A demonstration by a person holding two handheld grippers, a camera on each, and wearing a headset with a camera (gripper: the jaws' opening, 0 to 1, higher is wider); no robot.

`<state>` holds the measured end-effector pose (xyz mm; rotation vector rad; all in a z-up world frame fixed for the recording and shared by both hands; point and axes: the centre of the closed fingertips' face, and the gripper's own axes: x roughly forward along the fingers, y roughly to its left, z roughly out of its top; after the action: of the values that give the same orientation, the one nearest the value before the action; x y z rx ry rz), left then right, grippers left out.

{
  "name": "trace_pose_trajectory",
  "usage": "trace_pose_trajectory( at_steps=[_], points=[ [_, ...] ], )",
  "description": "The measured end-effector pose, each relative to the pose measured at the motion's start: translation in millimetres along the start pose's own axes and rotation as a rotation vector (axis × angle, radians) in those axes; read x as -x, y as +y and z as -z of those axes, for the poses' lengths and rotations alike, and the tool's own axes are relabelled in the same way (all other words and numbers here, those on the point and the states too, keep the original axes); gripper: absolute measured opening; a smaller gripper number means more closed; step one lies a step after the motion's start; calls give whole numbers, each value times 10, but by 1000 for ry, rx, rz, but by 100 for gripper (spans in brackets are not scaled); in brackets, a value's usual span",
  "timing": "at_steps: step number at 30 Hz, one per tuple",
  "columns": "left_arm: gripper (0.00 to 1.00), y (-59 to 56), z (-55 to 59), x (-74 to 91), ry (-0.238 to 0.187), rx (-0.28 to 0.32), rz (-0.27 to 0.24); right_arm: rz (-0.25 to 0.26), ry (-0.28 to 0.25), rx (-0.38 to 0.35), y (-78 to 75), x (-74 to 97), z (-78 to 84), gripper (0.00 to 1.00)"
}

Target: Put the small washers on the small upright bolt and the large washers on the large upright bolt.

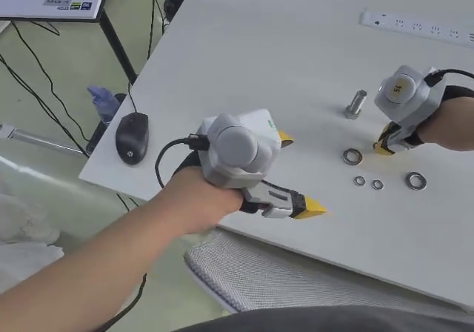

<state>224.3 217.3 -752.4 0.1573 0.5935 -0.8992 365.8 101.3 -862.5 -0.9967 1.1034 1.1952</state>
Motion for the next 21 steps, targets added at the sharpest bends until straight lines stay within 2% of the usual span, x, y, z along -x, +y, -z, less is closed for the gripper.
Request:
trace_pose_trajectory(
  at_steps=[7,13,18,21],
  points=[
    [72,51,-42,2,-10,16,-32,4,-7,-4,23,108,203,12],
    [72,85,-88,17,-25,29,-62,13,-6,-22,20,214,447,12],
    [73,89,-118,48,-39,36,-87,28,3,-37,-48,303,630,12],
    [74,71,-97,54,-47,67,-91,33,4,-55,-108,355,699,12]
  ],
)
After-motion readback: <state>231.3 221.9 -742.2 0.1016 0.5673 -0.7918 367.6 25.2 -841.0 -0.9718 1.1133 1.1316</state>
